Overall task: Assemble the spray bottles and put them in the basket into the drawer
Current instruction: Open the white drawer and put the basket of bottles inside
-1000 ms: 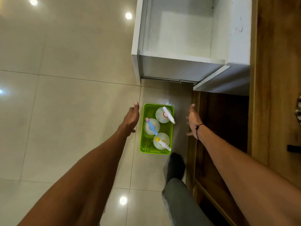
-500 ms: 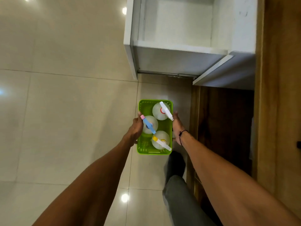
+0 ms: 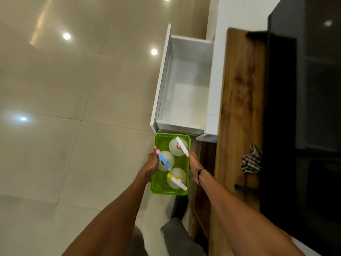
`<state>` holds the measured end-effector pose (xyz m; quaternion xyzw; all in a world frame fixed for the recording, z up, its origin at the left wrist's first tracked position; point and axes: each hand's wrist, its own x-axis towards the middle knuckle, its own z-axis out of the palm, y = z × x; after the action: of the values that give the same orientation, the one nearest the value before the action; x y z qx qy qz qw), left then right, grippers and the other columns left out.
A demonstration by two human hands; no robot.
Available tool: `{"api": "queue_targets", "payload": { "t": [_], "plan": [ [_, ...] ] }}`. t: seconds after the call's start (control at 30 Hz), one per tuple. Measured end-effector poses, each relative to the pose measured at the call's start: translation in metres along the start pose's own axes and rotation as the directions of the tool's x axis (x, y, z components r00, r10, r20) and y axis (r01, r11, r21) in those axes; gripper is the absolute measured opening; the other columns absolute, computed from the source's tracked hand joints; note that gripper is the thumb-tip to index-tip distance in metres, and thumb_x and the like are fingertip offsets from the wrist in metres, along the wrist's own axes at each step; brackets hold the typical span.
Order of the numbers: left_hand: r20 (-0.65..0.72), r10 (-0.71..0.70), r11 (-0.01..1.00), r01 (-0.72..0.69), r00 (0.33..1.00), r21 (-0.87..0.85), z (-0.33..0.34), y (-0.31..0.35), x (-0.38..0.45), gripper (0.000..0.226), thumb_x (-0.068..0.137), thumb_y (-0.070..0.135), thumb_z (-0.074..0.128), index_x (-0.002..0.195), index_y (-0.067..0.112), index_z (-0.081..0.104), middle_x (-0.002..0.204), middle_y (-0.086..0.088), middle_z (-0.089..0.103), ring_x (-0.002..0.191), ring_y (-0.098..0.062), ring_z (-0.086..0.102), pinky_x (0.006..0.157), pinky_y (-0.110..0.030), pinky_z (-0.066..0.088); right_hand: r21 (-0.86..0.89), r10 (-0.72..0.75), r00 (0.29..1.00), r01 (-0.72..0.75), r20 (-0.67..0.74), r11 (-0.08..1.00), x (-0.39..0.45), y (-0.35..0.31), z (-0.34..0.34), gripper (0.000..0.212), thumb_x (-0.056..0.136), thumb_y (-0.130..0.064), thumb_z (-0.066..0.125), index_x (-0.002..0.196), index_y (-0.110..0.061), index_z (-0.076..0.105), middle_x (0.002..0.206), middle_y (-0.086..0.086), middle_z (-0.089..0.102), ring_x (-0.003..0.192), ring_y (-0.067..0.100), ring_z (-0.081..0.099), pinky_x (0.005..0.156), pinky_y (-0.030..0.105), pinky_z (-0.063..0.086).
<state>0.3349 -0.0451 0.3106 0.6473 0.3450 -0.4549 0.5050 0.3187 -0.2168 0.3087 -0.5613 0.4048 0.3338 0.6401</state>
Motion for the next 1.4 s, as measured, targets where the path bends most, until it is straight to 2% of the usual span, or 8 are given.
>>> {"api": "queue_targets", "payload": {
  "t": [0.1,0.23,0.3,0.37,0.5,0.67,0.8,1.4],
  "plan": [
    [-0.006,0.045,0.993,-0.046,0.999,-0.106,-0.001,0.046,-0.045,0.082,0.111,0.055,0.006,0.149,-0.004,0.049,0.133,-0.020,0.069,0.135,-0.033,0.057,0.124,-0.043,0.035,0.005,0.004,1.000,-0.004,-0.017,1.000,-0.046,-0.052,-0.001,0.061,0.104,-0.059,0.045,0.150,-0.019,0.054,0.155,0.012,0.054,0.144,0.033,0.050,0.121,0.056,0.040],
    [-0.040,0.099,0.986,-0.103,0.994,-0.127,-0.010,0.113,-0.079,0.077,0.114,0.047,0.010,0.139,-0.010,0.056,0.081,-0.004,0.079,0.096,-0.023,0.069,0.117,-0.035,0.040,0.024,-0.021,0.999,0.022,-0.028,0.999,-0.068,-0.118,-0.003,0.066,0.108,-0.060,0.029,0.155,-0.018,0.048,0.158,0.011,0.050,0.146,0.030,0.048,0.122,0.053,0.039],
    [0.004,0.133,0.989,-0.132,0.991,-0.059,-0.014,0.143,-0.087,0.082,0.112,0.053,0.004,0.144,-0.004,0.053,0.111,-0.009,0.076,0.068,-0.005,0.066,0.099,-0.030,0.037,0.032,-0.042,0.999,0.043,-0.030,0.999,-0.066,-0.149,-0.005,0.068,0.108,-0.059,0.027,0.151,-0.012,0.053,0.149,0.012,0.058,0.138,0.030,0.056,0.119,0.052,0.043],
    [0.020,0.157,0.987,-0.156,0.987,-0.031,-0.017,0.172,-0.083,0.078,0.111,0.054,0.005,0.150,0.002,0.048,0.127,-0.010,0.076,0.075,-0.004,0.060,0.096,-0.032,0.033,0.042,-0.040,0.999,0.041,-0.030,0.998,-0.059,-0.176,-0.008,0.071,0.107,-0.062,0.027,0.149,-0.012,0.055,0.143,0.013,0.062,0.131,0.030,0.060,0.111,0.051,0.050],
    [0.072,0.150,0.986,-0.154,0.986,0.055,-0.019,0.241,-0.044,0.083,0.111,0.052,-0.001,0.108,0.006,0.068,0.049,0.016,0.068,0.062,0.001,0.063,0.117,-0.038,0.033,0.033,-0.003,0.997,0.005,-0.073,0.999,-0.019,-0.228,-0.019,0.079,0.100,-0.075,0.023,0.149,-0.021,0.054,0.146,0.008,0.061,0.130,0.028,0.060,0.079,0.038,0.057],
    [0.144,0.157,0.986,-0.163,0.977,0.025,-0.008,0.302,0.039,0.086,0.110,0.055,-0.004,0.094,0.013,0.070,0.099,-0.002,0.070,0.102,-0.013,0.059,0.127,-0.041,0.023,0.047,0.052,0.991,-0.046,-0.125,0.998,0.058,-0.279,-0.033,0.088,0.092,-0.086,0.015,0.160,-0.035,0.035,0.166,0.004,0.040,0.151,0.030,0.040,0.119,0.064,0.035],
    [0.146,0.143,0.990,-0.144,0.979,-0.004,-0.001,0.329,0.105,0.088,0.108,0.057,-0.004,0.153,0.000,0.046,0.131,-0.018,0.068,0.135,-0.024,0.052,0.131,-0.044,0.020,0.080,0.097,0.984,-0.086,-0.151,0.993,0.121,-0.304,-0.039,0.090,0.091,-0.086,0.010,0.164,-0.035,0.026,0.171,0.005,0.031,0.157,0.031,0.032,0.123,0.068,0.025],
    [0.125,0.001,0.973,0.028,0.992,-0.229,0.037,0.311,0.324,0.089,0.101,0.072,0.000,0.166,0.015,0.021,0.144,-0.033,0.060,0.146,-0.041,0.051,0.131,-0.052,0.026,0.162,0.135,0.972,-0.105,-0.192,0.981,0.319,-0.276,-0.060,0.084,0.097,-0.078,0.008,0.167,-0.031,0.016,0.175,0.003,0.016,0.162,0.024,0.017,0.130,0.052,0.012]
  ]
}}
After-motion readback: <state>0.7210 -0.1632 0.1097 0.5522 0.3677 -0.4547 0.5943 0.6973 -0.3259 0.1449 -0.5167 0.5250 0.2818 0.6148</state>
